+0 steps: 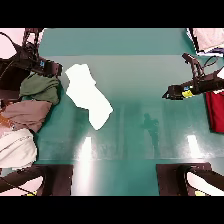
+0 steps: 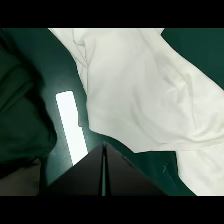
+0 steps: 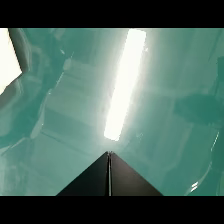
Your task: Fold the shirts.
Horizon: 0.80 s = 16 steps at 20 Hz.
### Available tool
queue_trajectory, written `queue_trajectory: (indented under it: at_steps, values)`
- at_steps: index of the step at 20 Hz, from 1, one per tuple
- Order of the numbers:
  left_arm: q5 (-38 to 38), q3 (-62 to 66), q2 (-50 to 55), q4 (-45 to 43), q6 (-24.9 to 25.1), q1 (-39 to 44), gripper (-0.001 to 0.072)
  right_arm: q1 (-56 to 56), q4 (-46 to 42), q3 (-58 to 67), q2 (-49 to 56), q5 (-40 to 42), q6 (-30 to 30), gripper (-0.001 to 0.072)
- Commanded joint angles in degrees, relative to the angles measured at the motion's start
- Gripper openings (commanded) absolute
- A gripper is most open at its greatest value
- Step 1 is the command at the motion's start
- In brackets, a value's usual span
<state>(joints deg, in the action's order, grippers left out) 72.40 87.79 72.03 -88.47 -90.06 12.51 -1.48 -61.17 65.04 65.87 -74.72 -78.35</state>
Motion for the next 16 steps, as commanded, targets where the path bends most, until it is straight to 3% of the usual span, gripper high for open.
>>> queue_trajectory:
  at_steps: [1, 16]
  values:
    - [0.0, 0.02, -0.02, -0.02, 0.02, -0.07, 0.0026, 0.04, 0.02, -0.02, 0.04, 0.0, -0.02, 0.0017]
    - [-0.33, 0.02, -0.02, 0.15, 0.0, -0.04, 0.0026, 0.07, 0.11, -0.02, 0.04, 0.72, -0.02, 0.0017]
